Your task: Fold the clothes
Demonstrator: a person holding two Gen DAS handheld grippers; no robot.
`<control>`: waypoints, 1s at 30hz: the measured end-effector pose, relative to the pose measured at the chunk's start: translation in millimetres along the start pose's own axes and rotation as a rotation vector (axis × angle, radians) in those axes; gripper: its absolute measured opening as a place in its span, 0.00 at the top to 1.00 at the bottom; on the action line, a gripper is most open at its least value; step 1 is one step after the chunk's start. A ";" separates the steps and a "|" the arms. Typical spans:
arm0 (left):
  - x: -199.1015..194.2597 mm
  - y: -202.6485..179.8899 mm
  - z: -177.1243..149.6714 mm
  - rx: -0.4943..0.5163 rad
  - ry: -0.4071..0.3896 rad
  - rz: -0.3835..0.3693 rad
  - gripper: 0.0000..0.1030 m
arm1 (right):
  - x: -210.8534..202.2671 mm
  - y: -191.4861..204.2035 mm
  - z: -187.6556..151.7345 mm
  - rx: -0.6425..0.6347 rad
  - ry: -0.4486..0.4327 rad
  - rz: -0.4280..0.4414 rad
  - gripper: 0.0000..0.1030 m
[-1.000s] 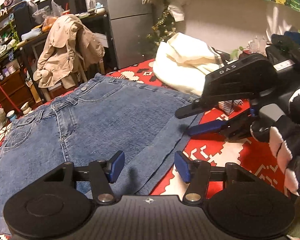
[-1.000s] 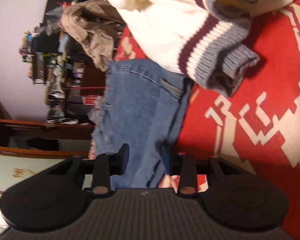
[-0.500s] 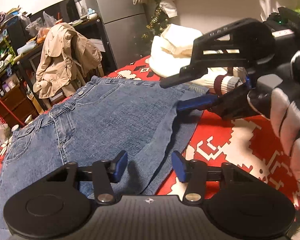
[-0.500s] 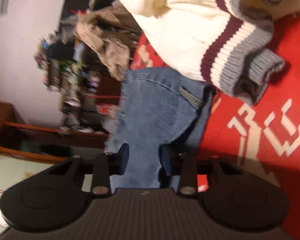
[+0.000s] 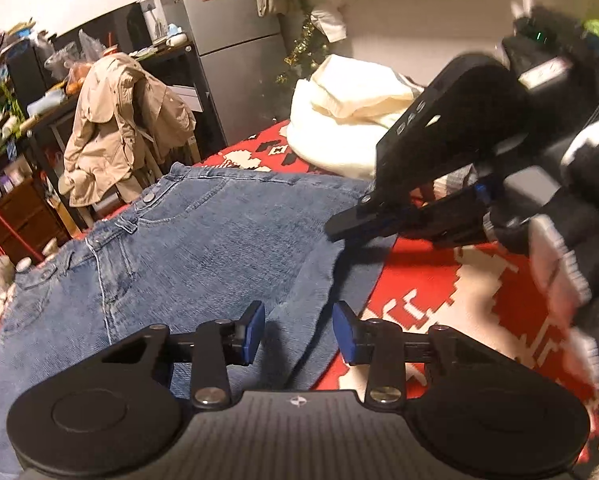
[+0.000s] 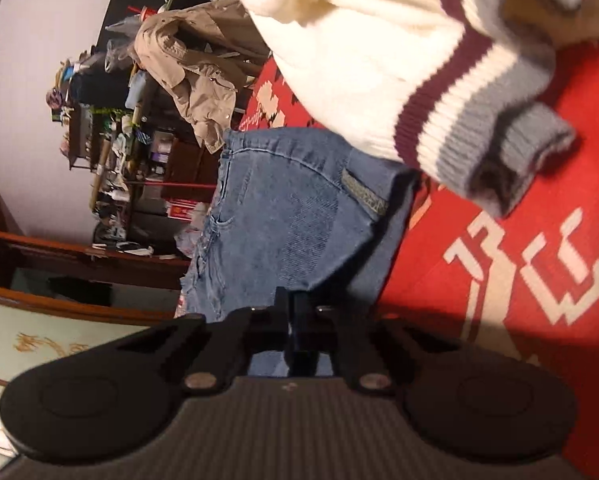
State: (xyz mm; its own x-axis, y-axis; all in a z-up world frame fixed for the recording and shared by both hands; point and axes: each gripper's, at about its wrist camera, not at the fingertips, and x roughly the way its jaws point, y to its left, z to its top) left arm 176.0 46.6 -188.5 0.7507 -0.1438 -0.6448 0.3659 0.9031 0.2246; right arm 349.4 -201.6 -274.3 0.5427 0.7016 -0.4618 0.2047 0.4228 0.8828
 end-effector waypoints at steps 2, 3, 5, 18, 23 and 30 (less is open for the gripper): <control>2.1 -3.1 -1.3 0.030 0.005 0.016 0.79 | -6.3 1.9 -0.9 -0.009 -0.002 -0.010 0.98; 2.6 -5.0 -2.7 0.050 0.006 0.019 0.83 | -9.5 2.9 -1.4 -0.013 -0.003 -0.015 0.99; 1.6 -10.3 -5.7 0.088 0.004 0.020 0.98 | -15.1 1.4 -3.4 -0.009 -0.001 -0.019 0.99; -13.9 -10.2 -3.3 0.073 -0.012 -0.029 0.99 | -41.1 -13.9 -17.5 -0.019 -0.003 -0.062 0.99; -10.2 -8.7 -9.2 0.040 0.011 -0.052 0.99 | -55.4 -14.9 -25.3 -0.054 -0.018 -0.071 0.99; -8.3 -1.3 -10.7 -0.063 0.085 -0.118 0.92 | -57.8 -2.6 -36.5 -0.223 -0.033 -0.180 0.97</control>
State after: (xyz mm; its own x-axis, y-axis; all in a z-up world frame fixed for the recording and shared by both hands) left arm 163.4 51.0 -191.2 0.6541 -0.2185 -0.7241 0.4118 0.9059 0.0986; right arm 287.7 -222.3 -253.1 0.5407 0.5867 -0.6028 0.1174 0.6569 0.7448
